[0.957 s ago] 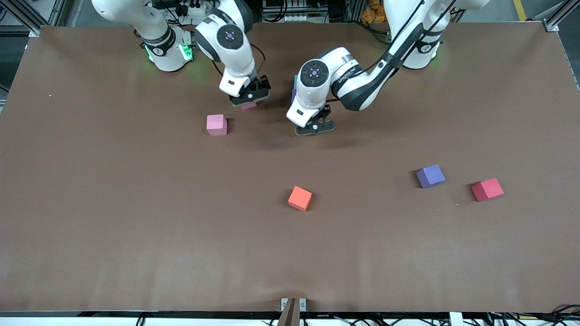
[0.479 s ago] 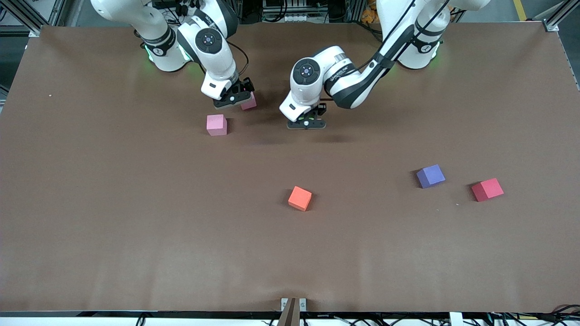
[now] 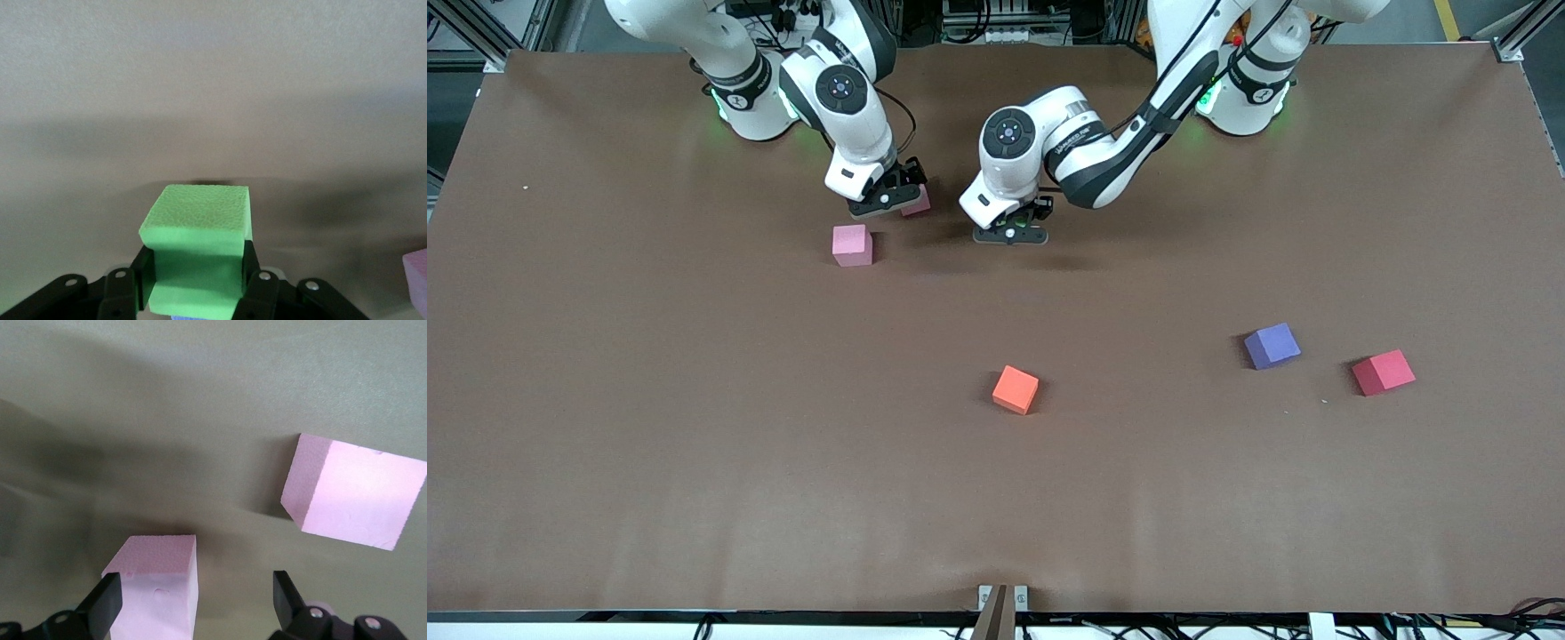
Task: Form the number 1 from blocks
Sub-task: 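Place the green cube below purple with the left gripper while the right grasps pink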
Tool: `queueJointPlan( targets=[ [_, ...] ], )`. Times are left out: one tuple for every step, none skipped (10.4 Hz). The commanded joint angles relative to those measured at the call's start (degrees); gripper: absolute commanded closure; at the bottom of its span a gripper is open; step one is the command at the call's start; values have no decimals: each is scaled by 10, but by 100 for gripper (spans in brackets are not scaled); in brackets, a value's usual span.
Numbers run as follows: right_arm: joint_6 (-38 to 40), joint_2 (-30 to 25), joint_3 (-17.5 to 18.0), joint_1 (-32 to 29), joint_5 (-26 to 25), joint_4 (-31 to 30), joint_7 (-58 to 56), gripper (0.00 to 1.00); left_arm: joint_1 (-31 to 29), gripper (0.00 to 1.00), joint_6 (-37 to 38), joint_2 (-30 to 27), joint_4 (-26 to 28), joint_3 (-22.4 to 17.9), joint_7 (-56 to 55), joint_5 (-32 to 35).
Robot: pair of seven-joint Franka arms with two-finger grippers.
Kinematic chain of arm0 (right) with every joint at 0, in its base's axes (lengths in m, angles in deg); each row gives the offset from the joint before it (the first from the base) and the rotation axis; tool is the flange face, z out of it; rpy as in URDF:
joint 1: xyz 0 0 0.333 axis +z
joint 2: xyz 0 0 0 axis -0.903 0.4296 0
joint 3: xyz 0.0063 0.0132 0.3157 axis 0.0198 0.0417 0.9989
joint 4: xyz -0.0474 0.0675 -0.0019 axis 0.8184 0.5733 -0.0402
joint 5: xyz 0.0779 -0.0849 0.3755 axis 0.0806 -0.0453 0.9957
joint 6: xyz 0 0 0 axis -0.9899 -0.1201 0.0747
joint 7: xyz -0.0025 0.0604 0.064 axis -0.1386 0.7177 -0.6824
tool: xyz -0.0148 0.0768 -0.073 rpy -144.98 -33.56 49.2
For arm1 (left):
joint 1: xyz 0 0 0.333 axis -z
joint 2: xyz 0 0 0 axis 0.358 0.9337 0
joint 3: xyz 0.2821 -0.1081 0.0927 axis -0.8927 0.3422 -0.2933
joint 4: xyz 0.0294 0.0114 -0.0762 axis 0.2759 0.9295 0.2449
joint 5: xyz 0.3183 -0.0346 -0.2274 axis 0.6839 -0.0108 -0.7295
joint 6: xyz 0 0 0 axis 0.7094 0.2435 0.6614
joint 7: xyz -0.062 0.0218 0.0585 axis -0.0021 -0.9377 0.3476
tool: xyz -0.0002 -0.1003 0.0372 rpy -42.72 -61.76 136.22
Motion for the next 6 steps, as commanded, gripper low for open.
queueJointPlan(
  targets=[
    [-13, 7, 5, 8, 16, -6, 0, 0, 10, 100, 7, 10, -10, -6, 7, 14],
    [-28, 12, 5, 19, 44, -6, -1, 0, 16, 100, 8, 14, -9, -7, 5, 14],
    [-34, 16, 5, 24, 49, -6, 0, 0, 17, 100, 8, 14, -6, -7, 4, 16],
    [-37, 21, 5, 27, 49, -6, 0, 0, 19, 100, 9, 15, -3, -7, 2, 30],
    [-38, 23, 5, 30, 49, -6, 0, 0, 22, 100, 9, 15, 0, -6, 0, 37],
    [-38, 23, 5, 30, 49, -6, 0, 0, 23, 90, 14, 15, 0, -7, 0, 38]
  ],
)
